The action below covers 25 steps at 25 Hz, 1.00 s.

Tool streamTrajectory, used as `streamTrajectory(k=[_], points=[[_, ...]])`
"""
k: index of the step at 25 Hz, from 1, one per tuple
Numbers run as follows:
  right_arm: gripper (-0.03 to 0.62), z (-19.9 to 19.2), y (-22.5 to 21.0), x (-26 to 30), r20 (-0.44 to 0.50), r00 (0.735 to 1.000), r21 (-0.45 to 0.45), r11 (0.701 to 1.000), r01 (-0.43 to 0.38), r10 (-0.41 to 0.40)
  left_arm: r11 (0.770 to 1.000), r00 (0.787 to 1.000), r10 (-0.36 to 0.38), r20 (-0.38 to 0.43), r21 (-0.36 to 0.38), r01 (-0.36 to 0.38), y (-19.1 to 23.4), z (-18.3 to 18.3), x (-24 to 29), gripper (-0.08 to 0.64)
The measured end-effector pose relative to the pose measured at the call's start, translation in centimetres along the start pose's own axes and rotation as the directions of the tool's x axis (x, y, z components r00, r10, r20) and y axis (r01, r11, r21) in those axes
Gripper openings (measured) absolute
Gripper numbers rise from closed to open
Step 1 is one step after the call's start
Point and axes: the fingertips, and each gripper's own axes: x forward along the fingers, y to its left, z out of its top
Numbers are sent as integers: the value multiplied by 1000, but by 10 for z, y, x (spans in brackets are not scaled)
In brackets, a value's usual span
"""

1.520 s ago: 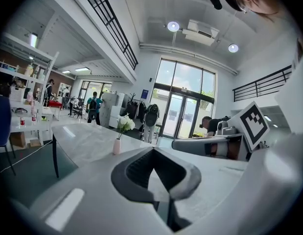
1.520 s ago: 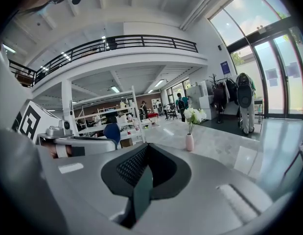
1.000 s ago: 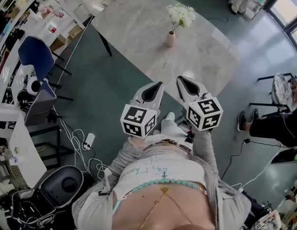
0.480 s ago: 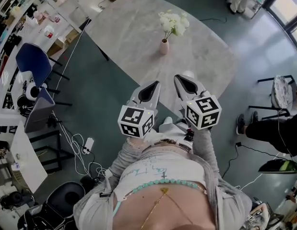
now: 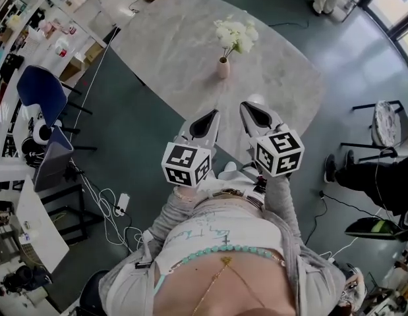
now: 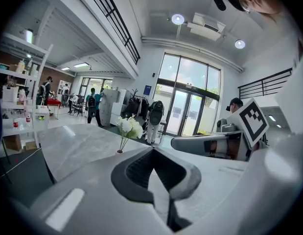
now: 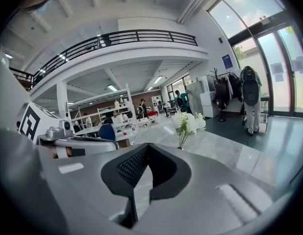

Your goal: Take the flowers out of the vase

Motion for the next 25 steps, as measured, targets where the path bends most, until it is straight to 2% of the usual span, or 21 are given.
streamTrajectory(k=[7,16,25], points=[[28,13,-12,31,13,998,41,997,62,-62,996,997,-79,-25,26,80,26,15,28,2],[28,28,-12,89,21,990,68,989,135,-136,986,986,-155,-63,53,158,84,28,45,2],[28,35,-21,119,36,969,102,966,240,-244,971,971,-222,-88,74,229,126,38,56,1]])
